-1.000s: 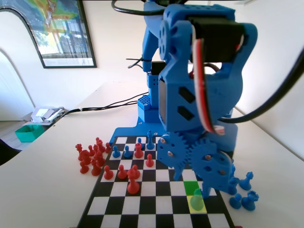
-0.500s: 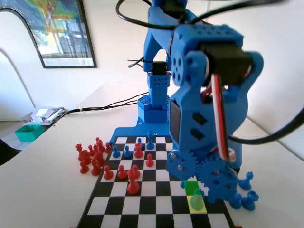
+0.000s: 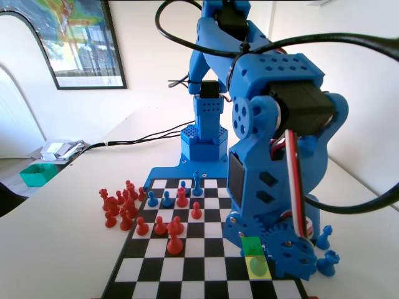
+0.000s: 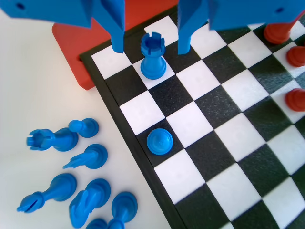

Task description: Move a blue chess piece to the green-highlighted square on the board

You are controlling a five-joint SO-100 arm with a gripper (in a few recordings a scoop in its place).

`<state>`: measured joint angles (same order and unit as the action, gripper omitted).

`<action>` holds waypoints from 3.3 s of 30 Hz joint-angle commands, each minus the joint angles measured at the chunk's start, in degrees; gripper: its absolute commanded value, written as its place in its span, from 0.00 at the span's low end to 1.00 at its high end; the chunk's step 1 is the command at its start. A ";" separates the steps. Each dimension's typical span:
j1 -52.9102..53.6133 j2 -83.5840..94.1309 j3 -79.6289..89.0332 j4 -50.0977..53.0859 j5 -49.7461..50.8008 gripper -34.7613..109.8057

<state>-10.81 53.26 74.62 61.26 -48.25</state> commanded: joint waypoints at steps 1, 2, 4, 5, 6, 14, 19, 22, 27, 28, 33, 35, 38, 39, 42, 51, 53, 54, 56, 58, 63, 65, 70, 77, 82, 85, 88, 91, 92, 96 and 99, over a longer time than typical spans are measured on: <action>-1.23 1.49 -2.64 -0.35 -0.62 0.32; -1.23 1.49 -2.37 -0.62 -0.79 0.32; -1.32 1.41 -2.02 -0.88 -0.97 0.31; -1.41 1.41 -1.85 -0.97 -1.05 0.31; -1.49 1.32 -1.67 -1.05 -1.05 0.31; -1.93 1.23 -0.62 -1.05 -1.93 0.27; -1.85 1.23 0.26 -1.49 -2.90 0.25; -1.58 1.32 0.26 -1.58 -3.08 0.25; -1.32 3.43 0.53 -1.93 -2.90 0.25; -1.32 4.13 0.79 -1.85 -2.99 0.25; -1.76 7.82 2.02 -0.26 -2.99 0.25; -2.02 9.23 3.25 -0.18 -3.16 0.25; -2.37 11.07 5.54 -0.35 -3.43 0.25; -2.37 11.69 6.33 -0.44 -3.43 0.25; -2.72 13.27 8.88 -1.23 -3.69 0.25; -3.16 15.38 15.21 -3.60 -4.92 0.25; -2.99 15.38 15.82 -4.31 -5.19 0.25; -2.99 15.38 16.08 -4.57 -5.36 0.25; -2.90 15.38 16.61 -5.10 -5.62 0.25; -2.90 15.38 16.88 -5.54 -5.71 0.25; -2.72 15.29 17.40 -5.98 -6.06 0.25; -2.72 15.29 17.58 -6.24 -6.15 0.26; -3.08 15.29 17.31 -6.06 -6.77 0.32; -3.16 15.73 15.21 -5.19 -6.68 0.37; -3.16 17.84 13.36 -3.96 -6.33 0.34; -2.90 20.48 11.60 -2.20 -6.06 0.28; -2.55 23.47 8.61 1.41 -6.33 0.25; -2.37 27.25 5.98 5.54 -8.00 0.25; -2.29 28.65 5.36 6.86 -8.70 0.25; -1.76 35.24 4.04 12.66 -12.66 0.25; -0.97 41.31 4.39 17.31 -16.79 0.25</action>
<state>-11.95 82.27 82.27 72.95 -60.47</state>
